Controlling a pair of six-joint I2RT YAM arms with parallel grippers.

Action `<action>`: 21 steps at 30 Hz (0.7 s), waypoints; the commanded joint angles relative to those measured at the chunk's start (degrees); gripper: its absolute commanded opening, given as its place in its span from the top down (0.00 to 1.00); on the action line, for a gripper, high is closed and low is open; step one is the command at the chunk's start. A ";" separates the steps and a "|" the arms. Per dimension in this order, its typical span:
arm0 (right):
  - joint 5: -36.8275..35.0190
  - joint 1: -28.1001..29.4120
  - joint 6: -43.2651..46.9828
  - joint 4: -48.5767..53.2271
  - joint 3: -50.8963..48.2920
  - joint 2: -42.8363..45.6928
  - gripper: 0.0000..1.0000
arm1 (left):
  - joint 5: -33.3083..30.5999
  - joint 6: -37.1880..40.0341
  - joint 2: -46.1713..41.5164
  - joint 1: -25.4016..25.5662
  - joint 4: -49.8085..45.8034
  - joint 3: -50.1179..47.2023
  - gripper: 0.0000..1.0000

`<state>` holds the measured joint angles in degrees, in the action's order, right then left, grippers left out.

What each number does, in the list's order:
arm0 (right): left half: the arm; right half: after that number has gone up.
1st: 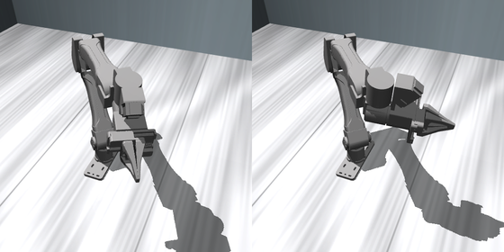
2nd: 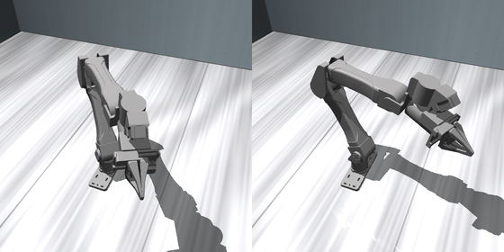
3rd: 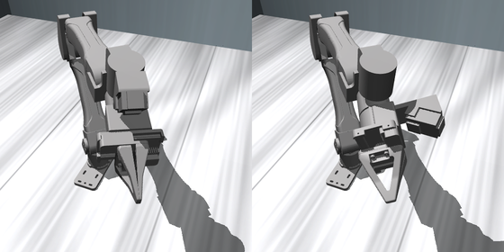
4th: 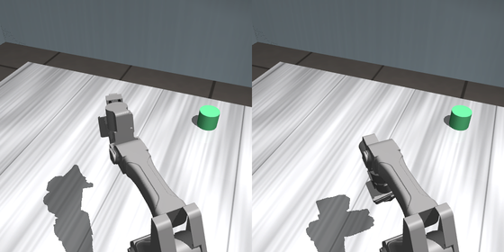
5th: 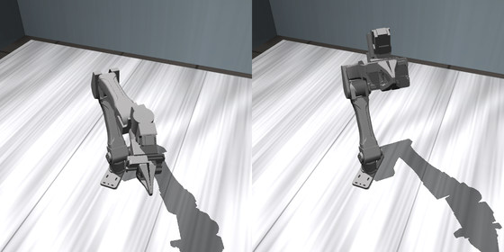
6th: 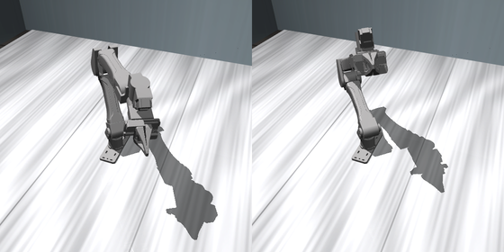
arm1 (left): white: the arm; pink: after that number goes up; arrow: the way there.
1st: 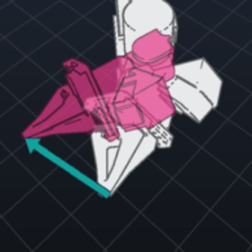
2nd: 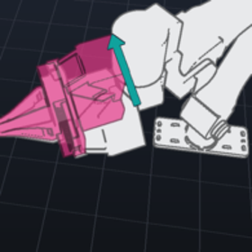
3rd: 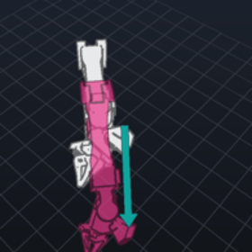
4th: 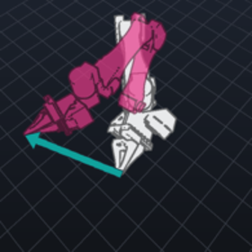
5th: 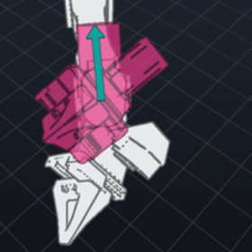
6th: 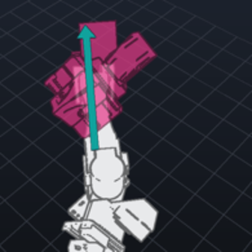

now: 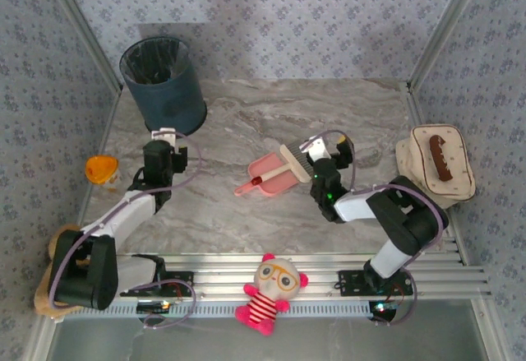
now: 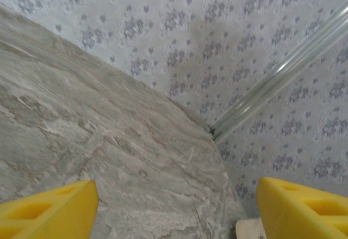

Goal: Sweep away the paper scraps from the table

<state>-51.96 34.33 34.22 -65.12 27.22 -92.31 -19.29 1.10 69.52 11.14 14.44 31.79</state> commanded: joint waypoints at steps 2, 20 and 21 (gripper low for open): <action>4.12 -3.04 -7.02 7.90 -1.04 2.50 0.22 | 2.34 -0.30 2.81 -2.45 4.25 0.11 0.24; 28.76 -23.33 -28.30 19.68 -8.21 14.29 0.21 | 18.45 -1.44 8.64 -11.04 24.93 -9.07 0.18; 30.21 -24.54 -29.44 20.03 -8.47 14.90 0.21 | 19.29 -1.39 9.08 -11.53 27.31 -10.01 0.17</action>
<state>-28.10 12.21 9.39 -44.36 19.90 -79.13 -3.75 -0.89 77.73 0.82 32.51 23.33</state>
